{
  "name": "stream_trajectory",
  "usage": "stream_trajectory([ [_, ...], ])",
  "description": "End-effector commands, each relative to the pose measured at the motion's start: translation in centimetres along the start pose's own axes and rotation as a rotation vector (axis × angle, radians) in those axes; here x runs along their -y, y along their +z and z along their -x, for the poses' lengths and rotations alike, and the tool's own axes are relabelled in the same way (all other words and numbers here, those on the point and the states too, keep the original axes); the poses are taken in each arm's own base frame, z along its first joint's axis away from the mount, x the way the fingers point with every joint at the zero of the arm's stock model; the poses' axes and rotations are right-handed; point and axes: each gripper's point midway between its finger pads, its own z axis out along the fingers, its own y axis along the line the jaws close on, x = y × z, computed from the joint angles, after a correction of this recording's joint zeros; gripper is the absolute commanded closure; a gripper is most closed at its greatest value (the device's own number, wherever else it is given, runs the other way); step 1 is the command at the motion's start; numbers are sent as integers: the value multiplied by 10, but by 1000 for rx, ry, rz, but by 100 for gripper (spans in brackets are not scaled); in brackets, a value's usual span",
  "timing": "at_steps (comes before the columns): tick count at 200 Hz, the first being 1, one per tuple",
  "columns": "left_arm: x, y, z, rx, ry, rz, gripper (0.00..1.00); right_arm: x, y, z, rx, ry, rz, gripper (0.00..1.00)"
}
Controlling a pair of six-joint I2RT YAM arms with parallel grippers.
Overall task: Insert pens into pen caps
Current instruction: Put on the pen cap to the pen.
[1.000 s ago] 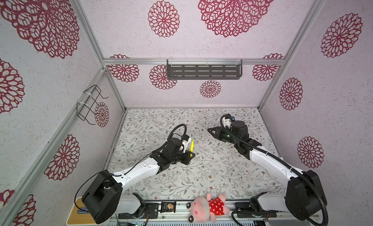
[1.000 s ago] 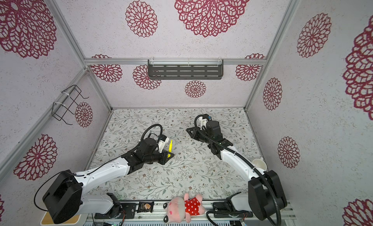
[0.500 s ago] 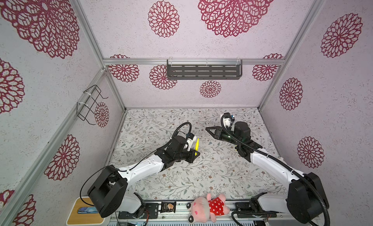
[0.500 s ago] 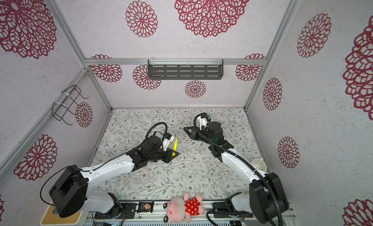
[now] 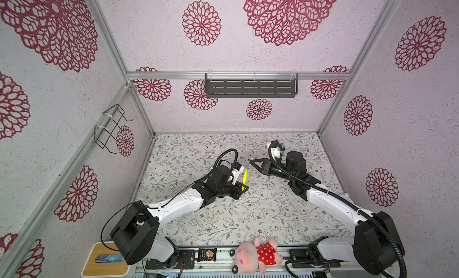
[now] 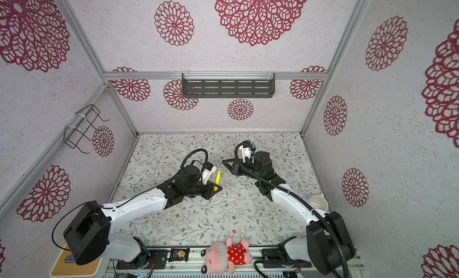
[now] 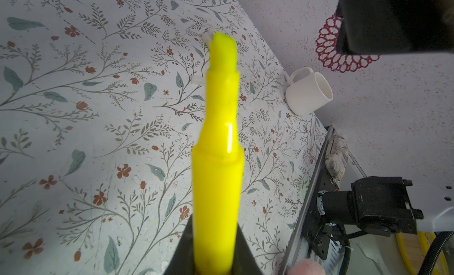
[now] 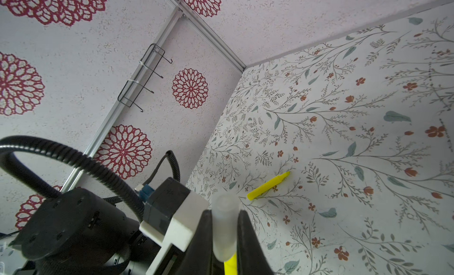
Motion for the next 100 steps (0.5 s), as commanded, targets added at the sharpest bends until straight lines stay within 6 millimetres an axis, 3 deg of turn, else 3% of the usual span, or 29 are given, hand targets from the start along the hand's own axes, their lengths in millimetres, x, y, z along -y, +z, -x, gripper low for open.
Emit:
stream_trajectory([
  [1, 10, 0, 6, 11, 30, -26, 100, -13, 1, 6, 21, -59, 47, 100],
  [100, 10, -4, 6, 21, 36, -21, 100, -12, 10, 1, 1, -52, 64, 100],
])
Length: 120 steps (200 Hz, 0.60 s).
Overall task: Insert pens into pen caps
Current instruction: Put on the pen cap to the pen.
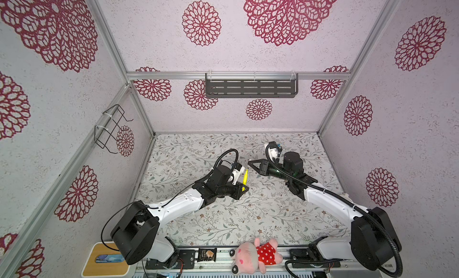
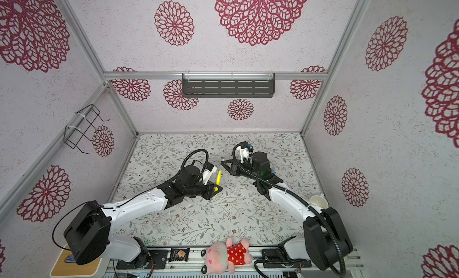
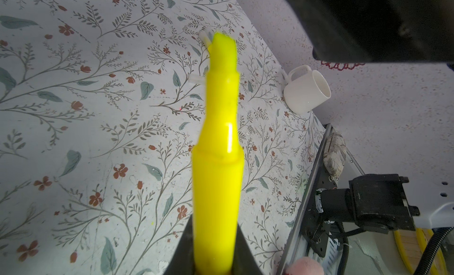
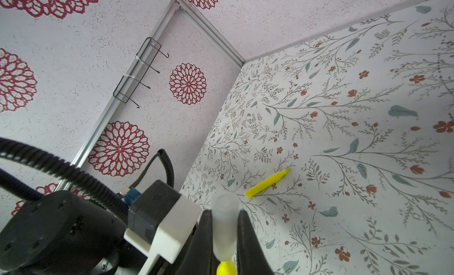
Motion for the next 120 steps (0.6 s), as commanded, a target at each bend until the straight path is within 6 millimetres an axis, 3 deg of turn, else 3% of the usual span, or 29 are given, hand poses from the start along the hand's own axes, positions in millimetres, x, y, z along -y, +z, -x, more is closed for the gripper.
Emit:
stream_trajectory([
  [1, 8, -4, 7, 25, 32, -15, 100, -20, 1, 7, 21, -60, 69, 100],
  [120, 7, -6, 7, 27, 37, -5, 100, -22, 4, 0, -1, -73, 71, 100],
])
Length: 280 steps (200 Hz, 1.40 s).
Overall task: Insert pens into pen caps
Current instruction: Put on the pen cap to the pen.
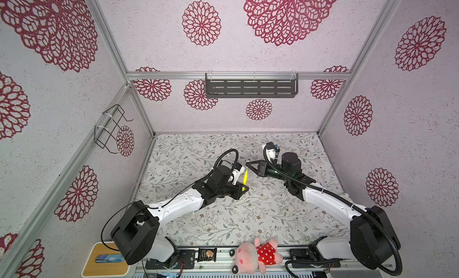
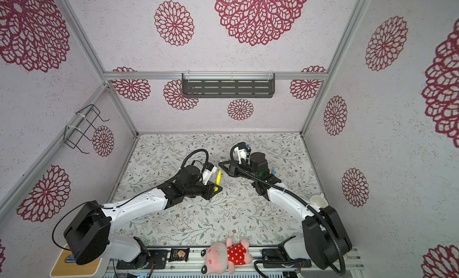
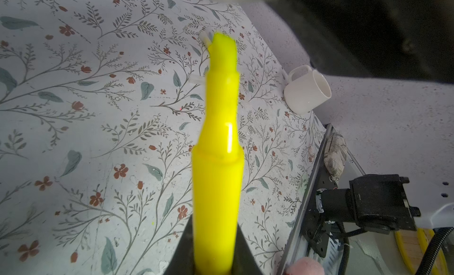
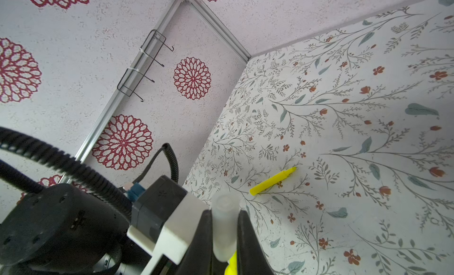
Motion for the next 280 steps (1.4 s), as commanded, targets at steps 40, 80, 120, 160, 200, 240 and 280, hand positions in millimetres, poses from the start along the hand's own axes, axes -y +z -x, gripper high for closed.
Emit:
stream_trajectory([
  [40, 7, -8, 7, 30, 36, -7, 100, -13, -1, 7, 19, -67, 36, 100],
  [80, 9, -8, 9, 34, 39, -10, 100, -12, -1, 5, 15, -67, 34, 100],
  [120, 9, -8, 9, 35, 39, -11, 100, -13, 0, 3, 8, -78, 39, 100],
  [160, 9, -9, 9, 36, 38, -9, 100, -11, 2, 1, 1, -79, 38, 100],
  [200, 8, -10, 10, 40, 38, -7, 100, -12, 3, 1, -4, -83, 40, 100],
  [240, 9, -10, 10, 39, 42, -10, 100, -11, 3, -1, -8, -81, 38, 100],
  [280, 7, -9, 10, 36, 40, -5, 100, -16, 0, 0, -3, -94, 48, 100],
])
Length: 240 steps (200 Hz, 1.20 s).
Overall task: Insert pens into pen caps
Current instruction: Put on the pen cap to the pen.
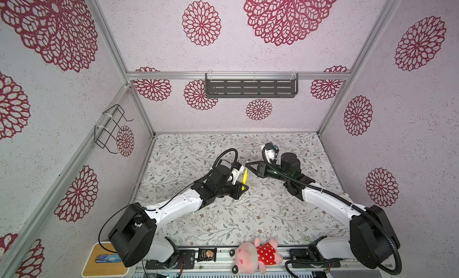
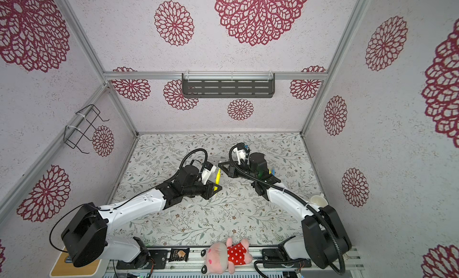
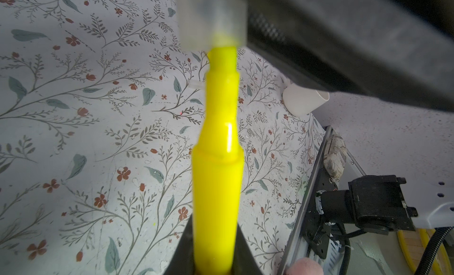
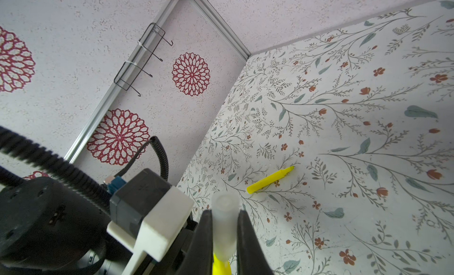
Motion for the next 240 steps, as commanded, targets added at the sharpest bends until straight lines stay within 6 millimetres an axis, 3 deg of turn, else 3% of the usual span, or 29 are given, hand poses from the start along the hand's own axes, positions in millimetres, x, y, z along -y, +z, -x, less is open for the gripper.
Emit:
stream_trajectory([
  [1, 4, -3, 5, 17, 25, -8, 100, -17, -2, 5, 11, -64, 50, 100],
  [147, 6, -7, 9, 50, 3, -36, 100, -17, -8, -12, -5, -94, 47, 100],
  [240, 9, -18, 20, 117, -13, -86, 100, -40, -14, -18, 28, -151, 130, 100],
])
